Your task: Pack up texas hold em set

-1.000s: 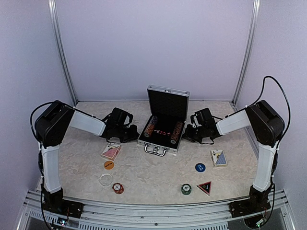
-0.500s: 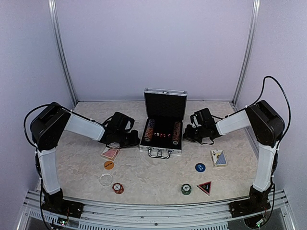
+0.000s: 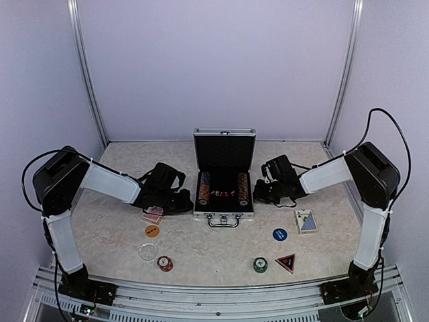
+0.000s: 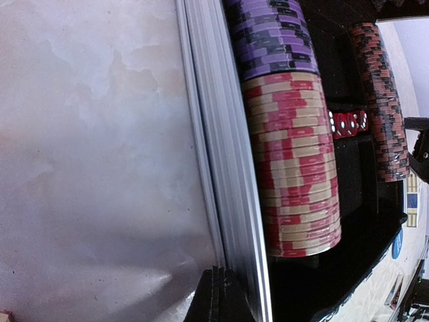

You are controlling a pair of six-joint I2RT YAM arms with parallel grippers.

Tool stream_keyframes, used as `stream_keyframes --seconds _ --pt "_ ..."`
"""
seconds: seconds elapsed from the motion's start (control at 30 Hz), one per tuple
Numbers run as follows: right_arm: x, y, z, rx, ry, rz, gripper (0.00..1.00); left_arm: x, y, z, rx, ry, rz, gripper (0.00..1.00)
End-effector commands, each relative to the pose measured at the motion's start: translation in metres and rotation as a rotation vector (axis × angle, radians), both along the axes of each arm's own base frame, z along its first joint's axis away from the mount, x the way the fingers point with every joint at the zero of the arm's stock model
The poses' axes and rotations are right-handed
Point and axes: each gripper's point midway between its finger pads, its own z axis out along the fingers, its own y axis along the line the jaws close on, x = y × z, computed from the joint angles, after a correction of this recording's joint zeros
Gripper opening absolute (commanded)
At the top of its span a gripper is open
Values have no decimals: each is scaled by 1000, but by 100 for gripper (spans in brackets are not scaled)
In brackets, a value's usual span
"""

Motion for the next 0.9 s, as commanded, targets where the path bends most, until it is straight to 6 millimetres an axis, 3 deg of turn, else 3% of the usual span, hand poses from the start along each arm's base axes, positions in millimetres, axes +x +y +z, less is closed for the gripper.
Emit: stream_keyframes --seconds 0.0,0.5,0.87 --pt "-49 50 13 75 39 194 0 -21 -25 16 -90 0 -90 0" --pt "-81 72 5 67 65 233 0 -35 -17 12 -91 10 -94 0" --pt "-85 69 7 61 63 216 0 -48 -26 9 -90 18 -119 0"
